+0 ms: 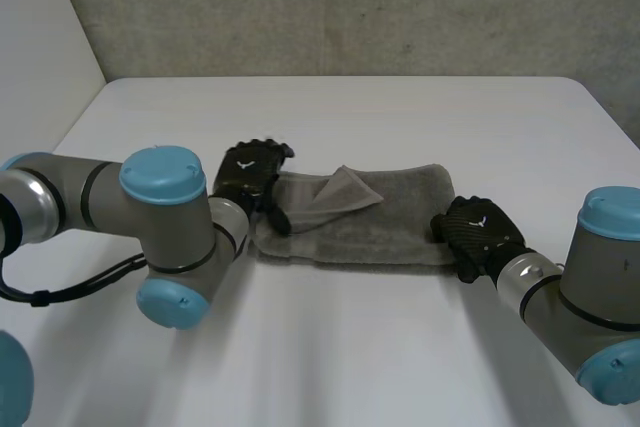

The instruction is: Fold the towel.

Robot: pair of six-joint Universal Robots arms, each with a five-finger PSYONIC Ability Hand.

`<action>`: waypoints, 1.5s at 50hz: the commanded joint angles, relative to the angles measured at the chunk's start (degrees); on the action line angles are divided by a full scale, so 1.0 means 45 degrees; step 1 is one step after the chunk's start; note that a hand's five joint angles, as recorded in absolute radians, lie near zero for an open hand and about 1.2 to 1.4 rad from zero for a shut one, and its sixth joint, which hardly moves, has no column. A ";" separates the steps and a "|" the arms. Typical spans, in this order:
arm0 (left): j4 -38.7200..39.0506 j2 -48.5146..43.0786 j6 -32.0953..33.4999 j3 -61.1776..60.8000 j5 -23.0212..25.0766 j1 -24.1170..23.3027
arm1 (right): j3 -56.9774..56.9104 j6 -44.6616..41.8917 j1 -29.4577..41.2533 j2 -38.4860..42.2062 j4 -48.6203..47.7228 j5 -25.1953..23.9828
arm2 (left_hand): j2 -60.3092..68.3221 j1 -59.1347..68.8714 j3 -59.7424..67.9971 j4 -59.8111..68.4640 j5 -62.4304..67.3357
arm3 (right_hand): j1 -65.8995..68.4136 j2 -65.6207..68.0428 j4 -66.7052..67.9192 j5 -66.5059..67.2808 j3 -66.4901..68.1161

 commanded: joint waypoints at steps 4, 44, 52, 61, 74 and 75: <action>-0.0103 -0.0251 0.0045 -0.0321 -0.0646 0.0556 | 0.0186 -0.0027 -0.0014 -0.0429 0.0137 0.0092 | -0.0509 -0.1252 -0.0573 -0.0708 -0.0228 | 0.1201 0.1264 -0.0678 0.0437 -0.0416; -0.0045 0.5959 -0.0190 -0.5205 -0.0548 0.2546 | -0.3950 -0.2898 0.4063 -0.0824 0.1036 -0.1587 | -0.0846 -0.1588 -0.0573 -0.0708 -0.0565 | 0.4590 0.4653 -0.0678 0.3825 -0.0416; 0.0013 0.6156 -0.0345 -0.5225 -0.0568 0.3174 | -0.5670 -0.2198 0.5765 0.1773 -0.0135 -0.2054 | -0.0846 -0.1588 -0.0573 -0.0708 -0.0565 | 0.4590 0.4653 -0.0678 0.3825 -0.0416; 0.0013 0.6000 -0.0717 -0.5128 -0.0509 0.2920 | -0.6046 -0.0166 0.5885 0.3069 -0.0312 -0.1784 | -0.0846 -0.1588 -0.0573 -0.0708 -0.0565 | -1.0966 -1.0903 -0.0678 -1.1730 -0.0416; 0.0013 0.4361 -0.0736 -0.3508 -0.0373 0.0910 | -0.3622 0.4231 0.4087 -0.0468 -0.0214 -0.0571 | -0.0846 -0.1588 -0.0573 -0.0708 -0.0565 | -1.0966 -1.0903 -0.0678 -1.1730 -0.0416; -0.0006 0.4146 -0.0756 -0.3332 -0.0334 0.0657 | -0.3332 0.5217 0.3643 -0.0719 -0.0156 -0.0397 | -0.0846 -0.1588 -0.0573 -0.0708 -0.0565 | -1.0966 -1.0903 -0.0678 -1.1730 -0.0416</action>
